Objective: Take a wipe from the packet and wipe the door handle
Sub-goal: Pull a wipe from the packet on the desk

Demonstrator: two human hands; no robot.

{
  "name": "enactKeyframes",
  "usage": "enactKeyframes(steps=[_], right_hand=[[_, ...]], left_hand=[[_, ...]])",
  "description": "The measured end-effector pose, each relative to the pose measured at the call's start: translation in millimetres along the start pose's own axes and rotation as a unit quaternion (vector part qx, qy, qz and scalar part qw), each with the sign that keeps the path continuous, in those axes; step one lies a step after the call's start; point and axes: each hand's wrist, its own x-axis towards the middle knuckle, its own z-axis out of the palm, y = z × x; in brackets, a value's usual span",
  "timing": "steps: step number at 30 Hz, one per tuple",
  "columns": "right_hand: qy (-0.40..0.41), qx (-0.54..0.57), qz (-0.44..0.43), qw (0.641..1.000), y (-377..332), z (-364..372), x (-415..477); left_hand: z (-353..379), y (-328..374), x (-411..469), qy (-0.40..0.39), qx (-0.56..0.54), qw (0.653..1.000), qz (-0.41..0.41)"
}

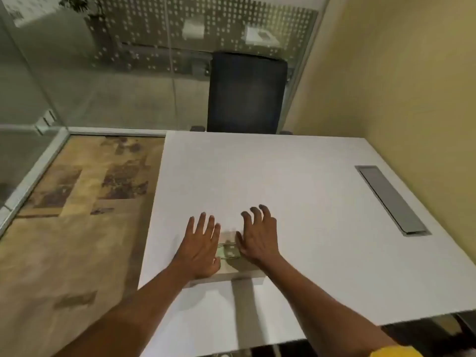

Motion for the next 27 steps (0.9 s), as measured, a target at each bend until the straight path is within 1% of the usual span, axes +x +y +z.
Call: enactKeyframes(steps=[1, 2, 4, 7, 12, 15, 17, 20, 23, 27], right_hand=[[-0.011, 0.016, 0.003, 1.000, 5.6, 11.9, -0.1], [-0.001, 0.041, 0.011, 0.999, 7.4, 21.1, -3.0], [0.005, 0.053, 0.009, 0.999, 9.5, 44.6, -12.5], [0.024, 0.088, 0.023, 0.996, 6.5, 63.7, -8.2], [-0.033, 0.106, 0.069, 0.991, -1.3, 75.3, -16.2], [-0.046, 0.089, 0.099, 0.990, -7.4, 70.7, -16.1], [-0.073, 0.084, 0.117, 0.987, -10.9, 68.9, -14.6], [-0.141, 0.076, 0.152, 0.975, -20.9, 61.3, -7.9], [-0.208, 0.078, 0.190, 0.956, -32.3, 55.0, 1.0], [-0.222, 0.088, 0.223, 0.945, -43.4, 58.5, 9.2]], left_hand=[[15.5, 3.3, 4.5, -0.004, -0.018, 1.000, -0.002], [21.0, 5.8, 3.3, -0.015, -0.034, 0.999, 0.004], [42.4, 11.9, -0.2, -0.063, -0.049, 0.997, -0.007], [60.3, 9.9, 7.5, -0.060, -0.072, 0.995, -0.029], [68.5, 9.1, 12.4, -0.063, -0.096, 0.993, -0.031], [73.6, 8.0, 15.2, -0.066, -0.105, 0.992, -0.039], [75.2, 6.8, 16.0, -0.067, -0.112, 0.991, -0.036], [75.2, 6.2, 15.8, -0.071, -0.112, 0.991, -0.028], [73.8, 6.9, 15.4, -0.072, -0.113, 0.991, -0.025], [73.2, 5.5, 15.4, -0.064, -0.122, 0.990, -0.022]])
